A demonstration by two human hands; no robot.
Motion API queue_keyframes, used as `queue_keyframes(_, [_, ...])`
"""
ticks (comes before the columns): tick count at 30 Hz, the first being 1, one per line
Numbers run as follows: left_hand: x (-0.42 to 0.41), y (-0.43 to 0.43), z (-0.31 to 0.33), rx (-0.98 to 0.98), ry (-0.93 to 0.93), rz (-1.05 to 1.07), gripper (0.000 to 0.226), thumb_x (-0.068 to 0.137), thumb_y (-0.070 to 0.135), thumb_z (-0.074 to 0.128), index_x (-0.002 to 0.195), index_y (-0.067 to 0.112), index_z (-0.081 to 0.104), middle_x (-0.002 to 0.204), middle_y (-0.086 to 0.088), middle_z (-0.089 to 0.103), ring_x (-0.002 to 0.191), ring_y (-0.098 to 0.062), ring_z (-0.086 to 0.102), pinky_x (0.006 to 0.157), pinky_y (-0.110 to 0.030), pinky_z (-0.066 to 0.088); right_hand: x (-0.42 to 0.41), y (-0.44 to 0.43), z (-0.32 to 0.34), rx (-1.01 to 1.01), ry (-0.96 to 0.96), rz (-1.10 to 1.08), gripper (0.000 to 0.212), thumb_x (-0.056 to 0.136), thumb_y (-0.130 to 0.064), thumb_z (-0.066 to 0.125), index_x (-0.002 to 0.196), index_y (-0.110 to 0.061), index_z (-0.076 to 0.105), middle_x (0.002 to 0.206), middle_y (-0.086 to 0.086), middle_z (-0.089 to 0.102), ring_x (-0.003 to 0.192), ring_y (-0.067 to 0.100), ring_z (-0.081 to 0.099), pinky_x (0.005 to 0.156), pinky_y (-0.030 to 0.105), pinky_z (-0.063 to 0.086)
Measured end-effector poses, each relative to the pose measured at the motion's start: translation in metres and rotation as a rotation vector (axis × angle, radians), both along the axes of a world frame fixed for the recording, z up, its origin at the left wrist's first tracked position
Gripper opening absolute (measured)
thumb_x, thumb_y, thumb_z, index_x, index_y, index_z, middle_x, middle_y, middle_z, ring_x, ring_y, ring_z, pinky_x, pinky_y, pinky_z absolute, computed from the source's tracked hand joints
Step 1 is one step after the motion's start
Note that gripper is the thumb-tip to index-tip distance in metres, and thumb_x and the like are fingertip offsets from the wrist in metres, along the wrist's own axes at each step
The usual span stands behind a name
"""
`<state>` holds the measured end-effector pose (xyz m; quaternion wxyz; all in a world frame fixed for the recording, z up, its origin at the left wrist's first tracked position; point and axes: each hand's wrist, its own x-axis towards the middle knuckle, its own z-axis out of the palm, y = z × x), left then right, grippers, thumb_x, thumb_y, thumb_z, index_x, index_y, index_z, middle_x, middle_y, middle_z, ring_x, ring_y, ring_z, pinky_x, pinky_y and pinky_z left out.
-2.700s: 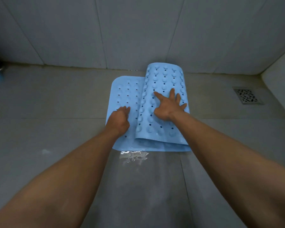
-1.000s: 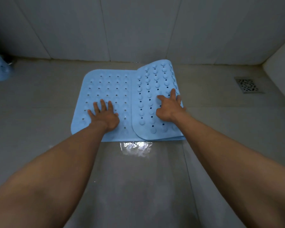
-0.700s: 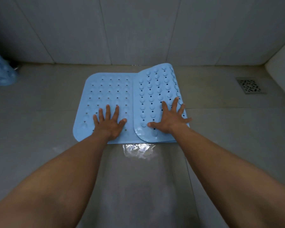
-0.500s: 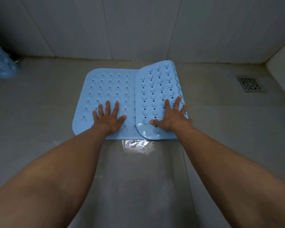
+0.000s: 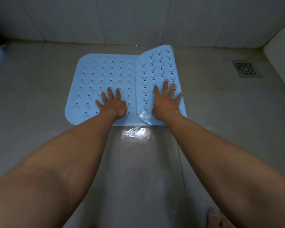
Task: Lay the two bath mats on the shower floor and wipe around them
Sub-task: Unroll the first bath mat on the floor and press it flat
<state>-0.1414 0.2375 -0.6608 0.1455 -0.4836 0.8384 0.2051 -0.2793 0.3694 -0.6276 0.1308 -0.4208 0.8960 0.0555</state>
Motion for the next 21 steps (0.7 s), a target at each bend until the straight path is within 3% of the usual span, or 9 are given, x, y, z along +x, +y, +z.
queue_keyframes(2, [0.001, 0.001, -0.004, -0.004, -0.004, -0.005, 0.066, 0.105, 0.044, 0.025, 0.158, 0.027, -0.011, 0.163, -0.004, -0.025, 0.15, -0.033, -0.02, 0.118, -0.06, -0.009, 0.01, -0.008, -0.006, -0.024, -0.024, 0.09, 0.068, 0.095, -0.031, 0.043, 0.156, -0.026, 0.014, 0.164, 0.017, -0.013, 0.149, 0.041, -0.014, 0.111, 0.073, -0.006])
queue_keyframes(4, [0.002, 0.001, -0.005, -0.008, -0.018, -0.014, 0.066, 0.105, 0.044, 0.024, 0.157, 0.027, -0.014, 0.162, -0.005, -0.028, 0.149, -0.033, -0.022, 0.118, -0.06, -0.01, 0.014, -0.013, -0.011, -0.016, -0.065, 0.036, 0.065, 0.097, -0.047, 0.032, 0.156, -0.026, 0.015, 0.164, 0.019, -0.012, 0.149, 0.041, -0.016, 0.11, 0.071, -0.012])
queue_keyframes(6, [0.0, 0.002, -0.006, -0.03, -0.02, -0.019, 0.066, 0.105, 0.042, 0.023, 0.157, 0.027, -0.014, 0.162, -0.006, -0.027, 0.149, -0.035, -0.022, 0.117, -0.062, -0.01, 0.011, -0.012, -0.017, 0.01, -0.069, -0.011, 0.081, 0.092, -0.07, 0.029, 0.157, -0.025, 0.01, 0.162, 0.023, -0.015, 0.148, 0.042, -0.019, 0.111, 0.068, -0.016])
queue_keyframes(8, [-0.002, 0.006, -0.008, -0.091, -0.003, -0.066, 0.063, 0.105, 0.039, 0.023, 0.157, 0.028, -0.011, 0.164, -0.008, -0.022, 0.149, -0.036, -0.02, 0.115, -0.065, -0.01, 0.005, -0.006, -0.021, 0.012, -0.056, -0.022, 0.094, 0.086, -0.079, 0.031, 0.158, -0.024, 0.006, 0.161, 0.025, -0.017, 0.148, 0.041, -0.021, 0.113, 0.065, -0.016])
queue_keyframes(11, [-0.005, 0.018, -0.011, -0.15, 0.06, -0.158, 0.059, 0.105, 0.041, 0.019, 0.158, 0.03, -0.004, 0.166, -0.008, -0.015, 0.151, -0.035, -0.016, 0.117, -0.065, -0.008, -0.002, 0.003, -0.021, 0.007, -0.014, -0.032, 0.096, 0.087, -0.079, 0.033, 0.159, -0.023, 0.003, 0.161, 0.025, -0.017, 0.147, 0.041, -0.022, 0.114, 0.064, -0.015])
queue_keyframes(15, [-0.009, 0.027, -0.013, -0.122, 0.055, -0.134, 0.061, 0.104, 0.049, 0.015, 0.158, 0.031, -0.007, 0.165, -0.006, -0.02, 0.151, -0.034, -0.017, 0.117, -0.062, -0.011, -0.021, 0.019, -0.012, 0.025, -0.006, -0.06, 0.092, 0.091, -0.073, 0.035, 0.159, -0.022, 0.0, 0.161, 0.022, -0.02, 0.147, 0.04, -0.023, 0.114, 0.065, -0.014])
queue_keyframes(21, [-0.02, 0.043, -0.014, -0.164, 0.047, -0.125, 0.062, 0.102, 0.055, 0.013, 0.158, 0.034, -0.006, 0.165, -0.008, -0.017, 0.15, -0.038, -0.016, 0.115, -0.066, -0.009, -0.044, 0.04, -0.009, -0.017, -0.029, -0.077, 0.076, 0.099, -0.047, 0.043, 0.158, -0.022, 0.001, 0.16, 0.021, -0.025, 0.147, 0.04, -0.024, 0.112, 0.07, -0.009])
